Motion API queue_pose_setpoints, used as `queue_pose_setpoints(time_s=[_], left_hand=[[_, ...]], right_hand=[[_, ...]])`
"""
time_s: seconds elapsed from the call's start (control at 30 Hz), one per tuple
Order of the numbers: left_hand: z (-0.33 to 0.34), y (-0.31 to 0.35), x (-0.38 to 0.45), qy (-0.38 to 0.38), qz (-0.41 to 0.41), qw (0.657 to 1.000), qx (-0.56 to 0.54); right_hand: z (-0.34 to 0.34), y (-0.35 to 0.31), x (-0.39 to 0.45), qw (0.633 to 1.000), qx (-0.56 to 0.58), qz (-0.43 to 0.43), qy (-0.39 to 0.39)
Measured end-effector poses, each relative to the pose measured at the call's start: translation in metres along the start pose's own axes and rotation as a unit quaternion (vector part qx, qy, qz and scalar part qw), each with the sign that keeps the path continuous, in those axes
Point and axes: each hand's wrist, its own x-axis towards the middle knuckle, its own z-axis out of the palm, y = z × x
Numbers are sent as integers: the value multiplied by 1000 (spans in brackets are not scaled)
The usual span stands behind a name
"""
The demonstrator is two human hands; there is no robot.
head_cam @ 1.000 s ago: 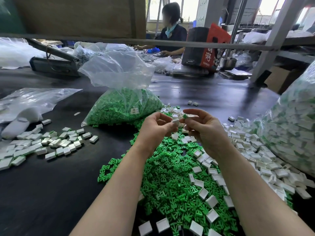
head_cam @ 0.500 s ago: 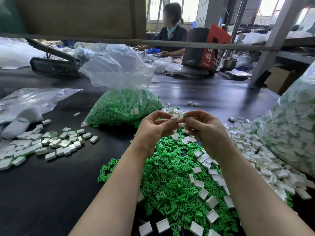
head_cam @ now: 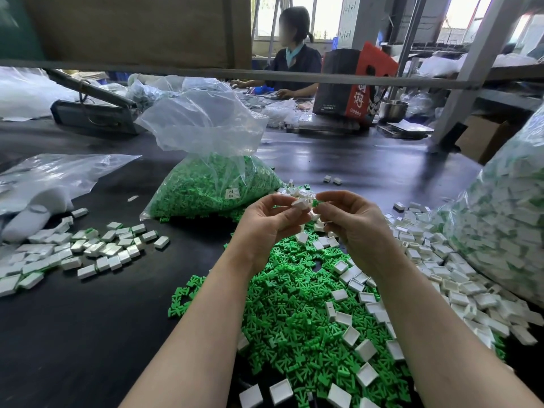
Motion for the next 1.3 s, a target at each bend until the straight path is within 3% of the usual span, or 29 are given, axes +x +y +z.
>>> queue_pose_setpoints(time_s=[0.17,0.33,0.63,1.3], left_hand=[[-2,0,3,39,-13,999,16],[-1,1,3,28,-13,998,-48],[1,-6,1,44,39,990,129],[-3,-5,3,36,45,982,181]], right_hand=[[-1,1,0,1000,-1,-5,-1],[-1,4,0,1000,-5,-4,-9],[1,5,1,998,-41,-47,20],[3,16,5,986,-123,-105,46]])
